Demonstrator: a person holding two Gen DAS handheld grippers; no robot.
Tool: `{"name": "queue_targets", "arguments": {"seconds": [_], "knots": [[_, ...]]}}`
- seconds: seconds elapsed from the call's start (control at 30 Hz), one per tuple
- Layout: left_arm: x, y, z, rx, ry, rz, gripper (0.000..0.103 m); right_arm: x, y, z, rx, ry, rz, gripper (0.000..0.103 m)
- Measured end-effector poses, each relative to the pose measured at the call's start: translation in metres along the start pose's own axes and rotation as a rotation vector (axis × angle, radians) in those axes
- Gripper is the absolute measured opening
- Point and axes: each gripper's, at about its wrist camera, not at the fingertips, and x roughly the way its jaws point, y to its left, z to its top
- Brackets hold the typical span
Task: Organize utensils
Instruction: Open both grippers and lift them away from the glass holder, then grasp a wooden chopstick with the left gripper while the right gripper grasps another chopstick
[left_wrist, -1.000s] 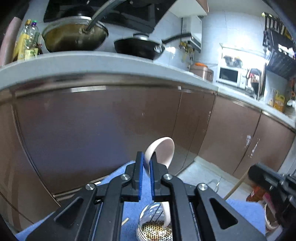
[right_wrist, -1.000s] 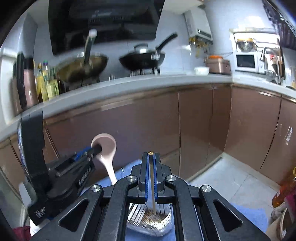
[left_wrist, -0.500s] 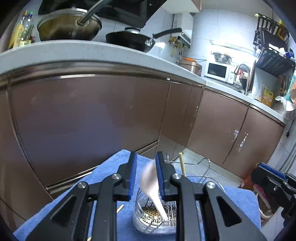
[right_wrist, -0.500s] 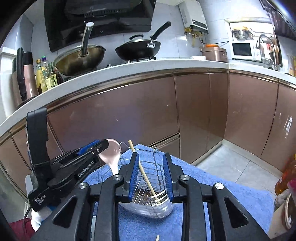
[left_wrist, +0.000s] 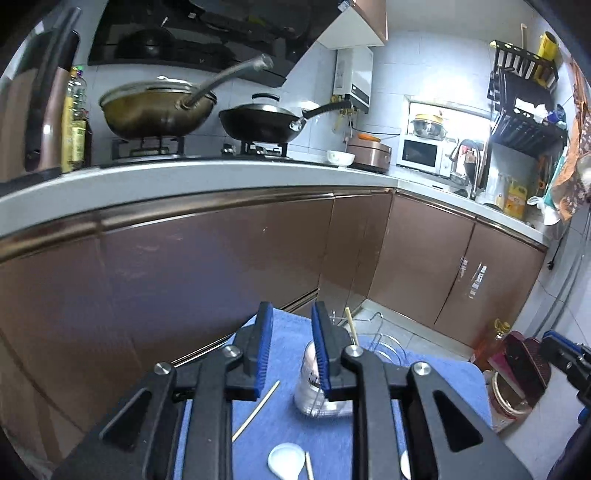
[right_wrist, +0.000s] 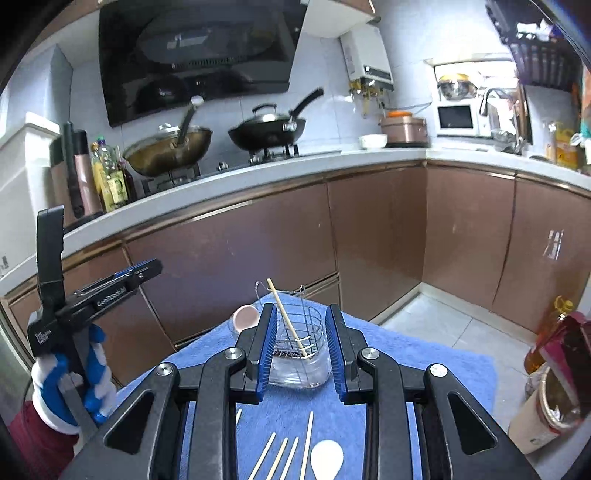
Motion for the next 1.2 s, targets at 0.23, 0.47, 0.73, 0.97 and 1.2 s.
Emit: {"name": "queue_targets", "arguments": {"seconds": [0.23,0.47,0.73,0.97,1.2], "knots": [[-0.068,0.02,-0.001,-0.025,0.045,-0.043,0.032,-0.064,0.023,0.008,-0.019,-0.056,0.037,0.027],[-0.094,0.033,-0.027,-0.048,0.141,-0.094,0.032,-0.085,0.037,-0.002,-0.031,-0.022,0.058,0.027],[-0.059,0.042,-0.073,-0.065,0.298,-0.132,0.032,-0.035,0.018,-0.037,0.023,0.179,0.084,0.027],[0.008,0.045,-0.119,-0.097,0.461,-0.161,0.032,0.05,0.005,-0.076,0.059,0.408,0.095,0.027],[0.062,0.019,-0.154,-0.092,0.65,-0.257,0.031,0.136,-0.005,-0.108,0.064,0.591,0.093,0.025]]}}
